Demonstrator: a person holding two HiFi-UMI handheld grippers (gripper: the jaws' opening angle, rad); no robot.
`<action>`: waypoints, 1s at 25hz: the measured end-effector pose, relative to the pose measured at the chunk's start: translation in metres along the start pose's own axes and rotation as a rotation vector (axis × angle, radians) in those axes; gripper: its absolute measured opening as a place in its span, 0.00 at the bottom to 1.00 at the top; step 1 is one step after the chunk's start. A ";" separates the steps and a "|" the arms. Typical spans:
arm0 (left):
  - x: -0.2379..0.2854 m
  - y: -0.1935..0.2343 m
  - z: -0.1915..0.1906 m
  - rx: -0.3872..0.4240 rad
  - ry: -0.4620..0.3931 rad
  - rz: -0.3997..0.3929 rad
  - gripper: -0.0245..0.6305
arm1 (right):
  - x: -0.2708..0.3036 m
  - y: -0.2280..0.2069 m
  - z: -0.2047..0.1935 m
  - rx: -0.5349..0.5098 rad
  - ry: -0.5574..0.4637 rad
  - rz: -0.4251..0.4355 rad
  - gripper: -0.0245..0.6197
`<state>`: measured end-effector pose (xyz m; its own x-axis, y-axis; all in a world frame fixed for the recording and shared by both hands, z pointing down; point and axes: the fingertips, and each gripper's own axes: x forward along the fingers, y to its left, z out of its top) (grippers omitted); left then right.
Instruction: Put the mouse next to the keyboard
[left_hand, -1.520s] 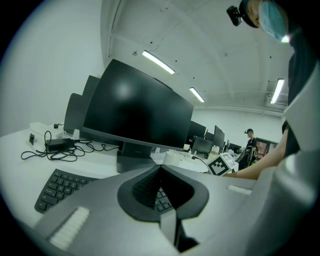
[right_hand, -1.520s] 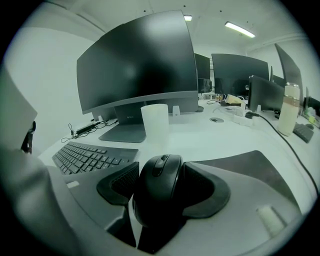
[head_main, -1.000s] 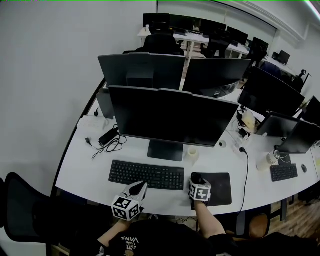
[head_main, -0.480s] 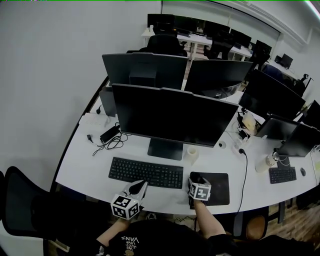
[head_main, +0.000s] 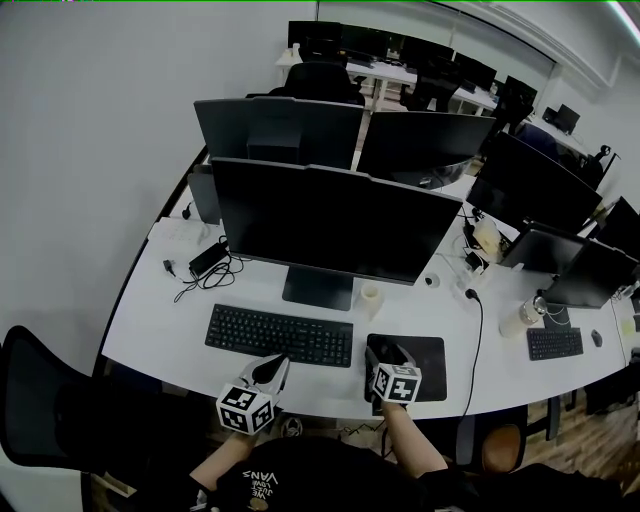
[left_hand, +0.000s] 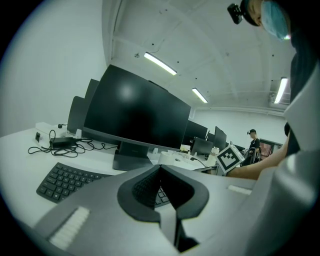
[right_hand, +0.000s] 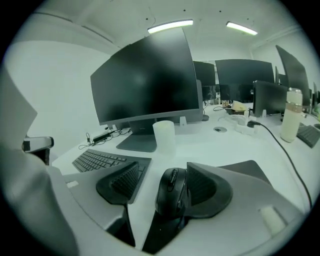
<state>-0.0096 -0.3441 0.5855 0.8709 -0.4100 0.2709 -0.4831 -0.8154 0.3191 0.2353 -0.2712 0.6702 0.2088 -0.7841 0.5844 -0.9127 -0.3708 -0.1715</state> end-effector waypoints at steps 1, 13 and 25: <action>0.000 -0.003 -0.001 -0.001 0.000 -0.001 0.04 | -0.005 0.002 0.004 -0.001 -0.013 0.012 0.50; 0.006 -0.040 -0.004 -0.009 -0.027 0.021 0.04 | -0.072 0.012 0.039 -0.046 -0.167 0.120 0.34; 0.011 -0.084 -0.013 -0.007 -0.057 0.039 0.04 | -0.121 0.003 0.047 -0.100 -0.256 0.205 0.05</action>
<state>0.0392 -0.2751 0.5738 0.8549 -0.4643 0.2314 -0.5174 -0.7953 0.3158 0.2235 -0.2011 0.5621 0.0875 -0.9415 0.3255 -0.9721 -0.1520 -0.1785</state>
